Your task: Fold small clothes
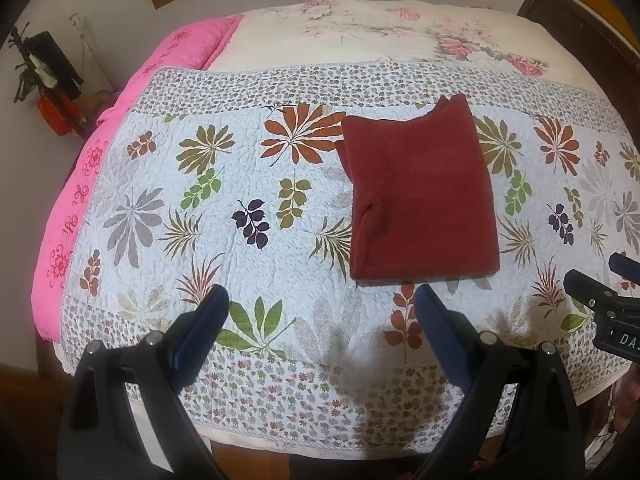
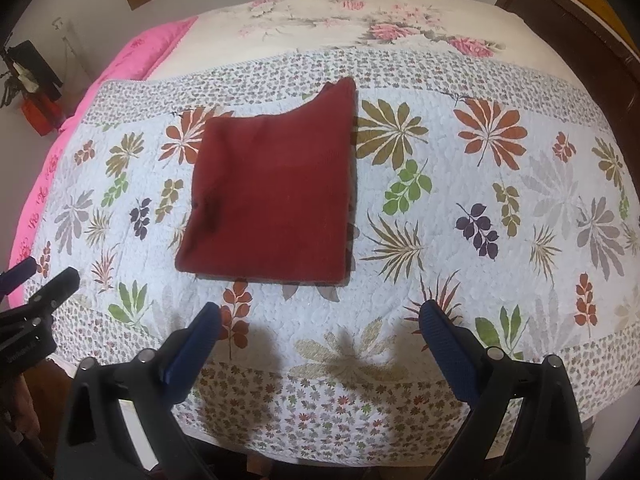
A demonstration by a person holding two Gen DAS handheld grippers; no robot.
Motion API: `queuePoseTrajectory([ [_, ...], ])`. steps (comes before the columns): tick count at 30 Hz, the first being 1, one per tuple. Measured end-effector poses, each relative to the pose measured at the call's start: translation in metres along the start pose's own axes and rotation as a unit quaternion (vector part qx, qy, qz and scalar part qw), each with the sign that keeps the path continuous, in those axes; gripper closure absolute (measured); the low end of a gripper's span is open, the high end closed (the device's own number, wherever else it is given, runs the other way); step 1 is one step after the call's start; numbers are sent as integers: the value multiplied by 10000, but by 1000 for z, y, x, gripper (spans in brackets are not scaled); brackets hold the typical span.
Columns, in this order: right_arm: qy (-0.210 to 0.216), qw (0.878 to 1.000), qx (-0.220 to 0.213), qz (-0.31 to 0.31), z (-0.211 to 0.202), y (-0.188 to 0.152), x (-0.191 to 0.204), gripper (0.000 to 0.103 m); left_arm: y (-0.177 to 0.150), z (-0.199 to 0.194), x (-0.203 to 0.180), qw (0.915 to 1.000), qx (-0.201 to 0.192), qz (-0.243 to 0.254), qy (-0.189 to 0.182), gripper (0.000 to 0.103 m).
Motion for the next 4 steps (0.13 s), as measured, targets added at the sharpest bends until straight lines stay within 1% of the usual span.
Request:
queuePoseTrajectory([
  [4, 22, 10000, 33, 37, 0, -1, 0, 4, 0, -1, 0, 10000, -23, -9, 17, 10],
])
Point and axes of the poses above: each gripper's, at about its wrist camera, not at the fingertips, and z roughly the way its jaws point, x to its left, y to its top, the point moved 3 cm from there along z, roughly the way its jaws point, and after that the axes turned 12 degrees about -x, right-handed, at the moved point
